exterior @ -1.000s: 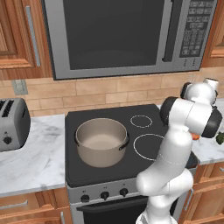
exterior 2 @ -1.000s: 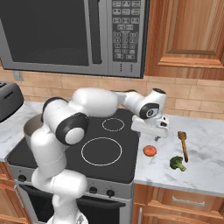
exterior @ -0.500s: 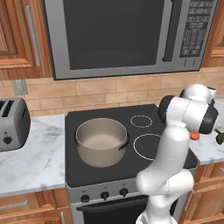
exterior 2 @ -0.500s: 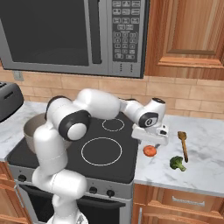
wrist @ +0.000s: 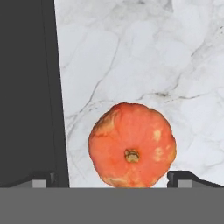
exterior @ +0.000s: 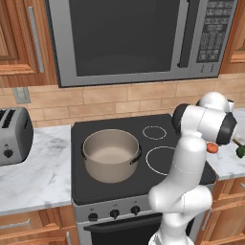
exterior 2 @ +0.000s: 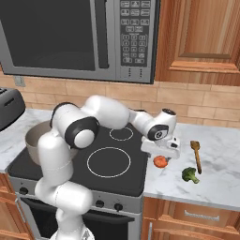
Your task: Put the broccoli and squash in the pot. Retrieve the spatula and lightly stir the vegetables in the pot.
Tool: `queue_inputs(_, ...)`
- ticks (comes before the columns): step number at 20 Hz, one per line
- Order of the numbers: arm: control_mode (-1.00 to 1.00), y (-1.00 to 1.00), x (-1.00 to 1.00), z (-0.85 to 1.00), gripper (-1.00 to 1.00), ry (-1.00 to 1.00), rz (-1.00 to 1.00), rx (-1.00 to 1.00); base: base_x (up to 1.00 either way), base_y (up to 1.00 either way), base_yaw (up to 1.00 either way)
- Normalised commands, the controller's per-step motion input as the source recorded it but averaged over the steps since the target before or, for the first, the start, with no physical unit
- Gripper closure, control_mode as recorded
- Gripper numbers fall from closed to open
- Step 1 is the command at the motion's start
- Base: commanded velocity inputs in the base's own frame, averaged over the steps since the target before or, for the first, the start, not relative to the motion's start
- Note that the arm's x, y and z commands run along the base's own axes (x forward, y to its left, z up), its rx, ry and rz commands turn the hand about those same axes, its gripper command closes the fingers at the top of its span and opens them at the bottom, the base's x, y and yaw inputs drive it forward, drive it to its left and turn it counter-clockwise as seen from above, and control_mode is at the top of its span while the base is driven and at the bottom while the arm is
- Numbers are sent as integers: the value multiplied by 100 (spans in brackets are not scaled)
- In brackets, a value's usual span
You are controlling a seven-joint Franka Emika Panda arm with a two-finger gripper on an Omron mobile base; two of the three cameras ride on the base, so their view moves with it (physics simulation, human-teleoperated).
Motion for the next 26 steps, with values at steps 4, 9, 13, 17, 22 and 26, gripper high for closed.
queue_inputs(4, -100, -1, 0, -3, -100, 0, 0, 0, 0, 0, 0)
queue_inputs(9, -100, -19, 9, 0, -100, 0, 0, 0, 0, 0, 0)
queue_inputs(13, -100, -13, 0, 0, -100, 0, 0, 0, 0, 0, 0)
queue_inputs(17, -100, 0, 0, -4, -100, 0, 0, 0, 0, 0, 0)
queue_inputs(22, -100, 0, 0, -20, -100, 0, 0, 0, 0, 0, 0)
queue_inputs(26, -100, 7, 0, -24, -100, 0, 0, 0, 0, 0, 0)
